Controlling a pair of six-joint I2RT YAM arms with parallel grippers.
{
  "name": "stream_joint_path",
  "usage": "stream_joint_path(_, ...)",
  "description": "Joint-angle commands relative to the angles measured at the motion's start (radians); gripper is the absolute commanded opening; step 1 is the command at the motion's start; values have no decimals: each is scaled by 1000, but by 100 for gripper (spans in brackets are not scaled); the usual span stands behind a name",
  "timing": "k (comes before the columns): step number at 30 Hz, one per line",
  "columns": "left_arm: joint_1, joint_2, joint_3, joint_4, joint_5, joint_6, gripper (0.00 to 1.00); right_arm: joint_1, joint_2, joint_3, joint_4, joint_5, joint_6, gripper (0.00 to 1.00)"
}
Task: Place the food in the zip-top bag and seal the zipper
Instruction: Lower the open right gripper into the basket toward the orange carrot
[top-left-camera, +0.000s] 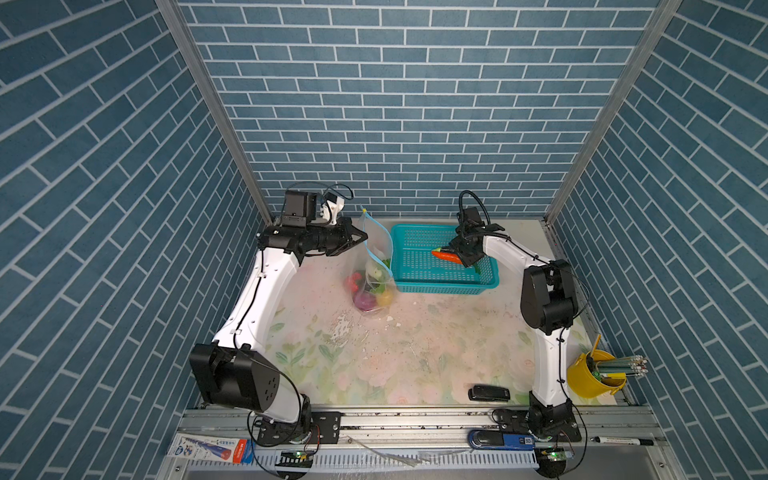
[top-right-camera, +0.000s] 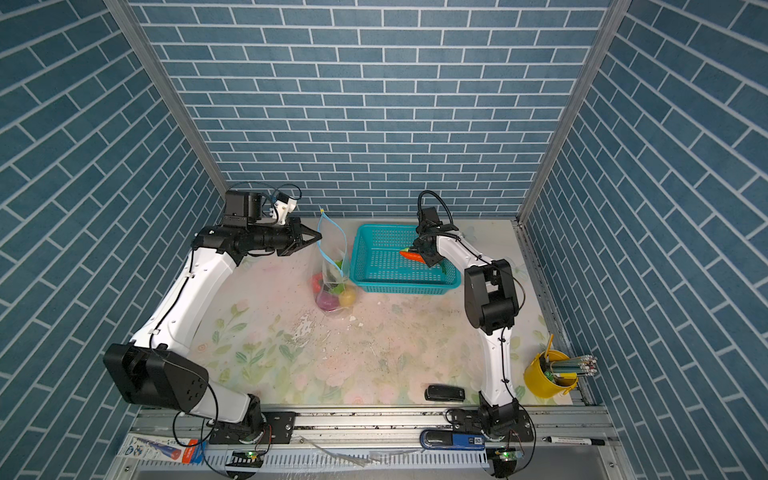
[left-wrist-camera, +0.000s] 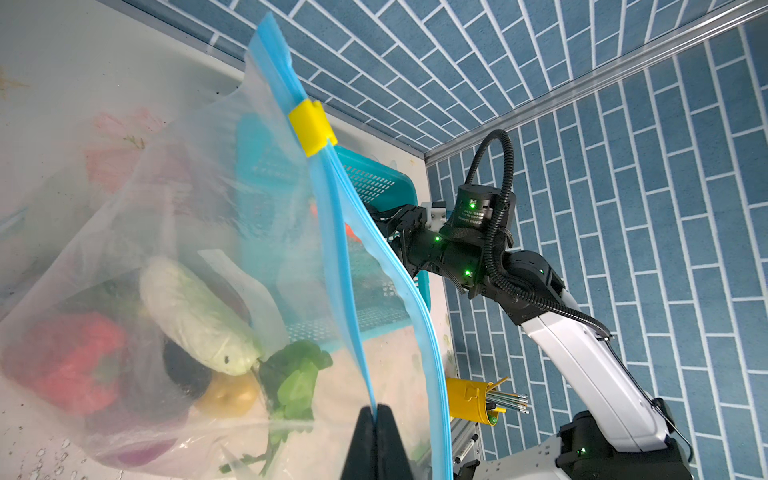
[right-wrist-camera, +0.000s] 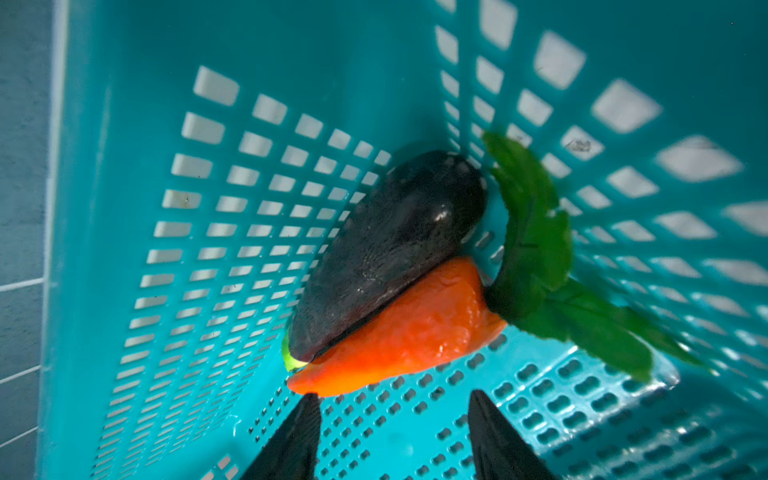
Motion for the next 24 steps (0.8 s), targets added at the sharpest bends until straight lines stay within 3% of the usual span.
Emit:
stream_joint_path(1,6,0,3,7,10,21,0,4,47,49,-51,1,33,57)
stream_joint_path(24,6,-6,0,7,6,18,0,13,140,108,-87,-16,-43,58)
